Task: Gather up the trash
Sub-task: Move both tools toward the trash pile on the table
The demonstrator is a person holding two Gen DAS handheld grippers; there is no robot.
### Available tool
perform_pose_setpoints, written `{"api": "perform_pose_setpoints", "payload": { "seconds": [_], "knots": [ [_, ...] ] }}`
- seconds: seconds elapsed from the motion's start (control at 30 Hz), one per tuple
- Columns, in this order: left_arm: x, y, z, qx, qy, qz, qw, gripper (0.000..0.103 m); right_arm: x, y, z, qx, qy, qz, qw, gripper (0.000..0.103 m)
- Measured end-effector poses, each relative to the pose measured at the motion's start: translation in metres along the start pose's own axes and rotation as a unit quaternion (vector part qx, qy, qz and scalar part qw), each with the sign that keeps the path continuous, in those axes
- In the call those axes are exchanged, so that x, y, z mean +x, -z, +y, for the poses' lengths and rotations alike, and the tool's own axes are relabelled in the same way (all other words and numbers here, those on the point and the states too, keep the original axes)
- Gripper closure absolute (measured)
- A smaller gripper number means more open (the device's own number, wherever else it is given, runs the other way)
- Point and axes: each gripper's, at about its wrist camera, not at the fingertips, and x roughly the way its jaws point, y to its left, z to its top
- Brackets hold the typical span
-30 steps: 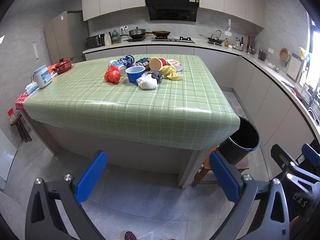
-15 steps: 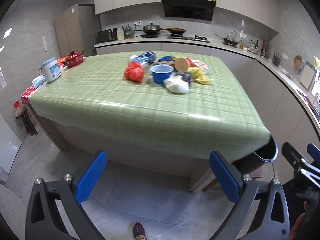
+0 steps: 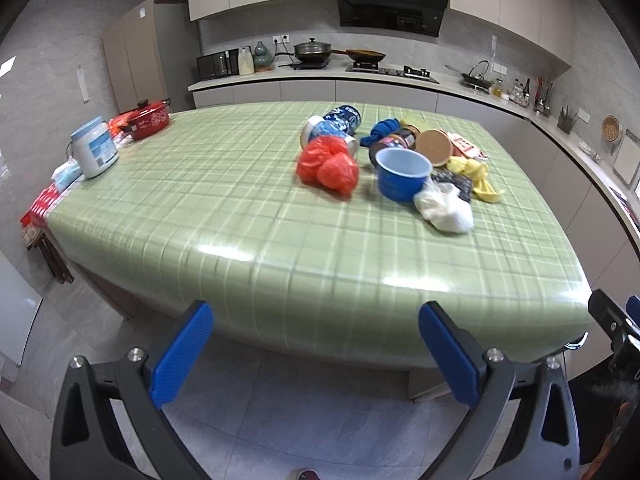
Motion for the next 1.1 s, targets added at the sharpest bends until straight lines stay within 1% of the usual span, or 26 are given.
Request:
{"api": "perform_pose_setpoints", "payload": {
  "seconds": [0.17,0.27,0.43,0.57,0.67,0.8,0.87,0.93,0.97,1.0,1.1],
  "knots": [
    [0.031,-0.023,0.008,0.002,0.007,0.008,0.9999,0.0,0.024,-0.017,0.011,0.004,0.01,0.005,1.0,0.0],
    [0.052,-0.038,0.009,-0.005,0.007,0.013,0.9999,0.0,0.045,-0.031,0.014,-0.001,0.011,0.007,1.0,0.0],
    [0.087,-0.064,0.004,-0.017,-0.015,0.016,0.9996,0.0,0.091,-0.06,0.014,-0.008,-0.008,0.006,1.0,0.0],
    [0.107,-0.084,0.0,-0.025,-0.034,0.02,0.9989,0.0,0.123,-0.083,0.015,-0.012,-0.027,0.013,0.999,0.0],
    [0.12,-0.095,-0.001,-0.029,-0.039,0.021,0.9986,0.0,0.143,-0.097,0.017,-0.014,-0.034,0.016,0.999,0.0],
    [0.141,-0.109,0.0,-0.029,-0.035,0.03,0.9985,0.0,0.165,-0.108,0.027,-0.015,-0.04,0.022,0.999,0.0],
    [0.151,-0.116,0.002,-0.027,-0.03,0.028,0.9988,0.0,0.179,-0.112,0.034,-0.013,-0.04,0.026,0.999,0.002],
    [0.162,-0.121,0.005,-0.025,-0.022,0.03,0.999,0.0,0.192,-0.114,0.041,-0.007,-0.045,0.034,0.998,0.007],
    [0.168,-0.124,0.007,-0.024,-0.018,0.033,0.999,0.0,0.198,-0.115,0.044,-0.004,-0.045,0.038,0.998,0.012],
    [0.172,-0.125,0.008,-0.022,-0.016,0.035,0.999,0.0,0.205,-0.115,0.046,0.001,-0.043,0.042,0.998,0.015],
    [0.187,-0.132,0.012,-0.017,-0.002,0.042,0.999,0.0,0.219,-0.117,0.053,0.015,-0.042,0.049,0.998,0.015]
  ]
}}
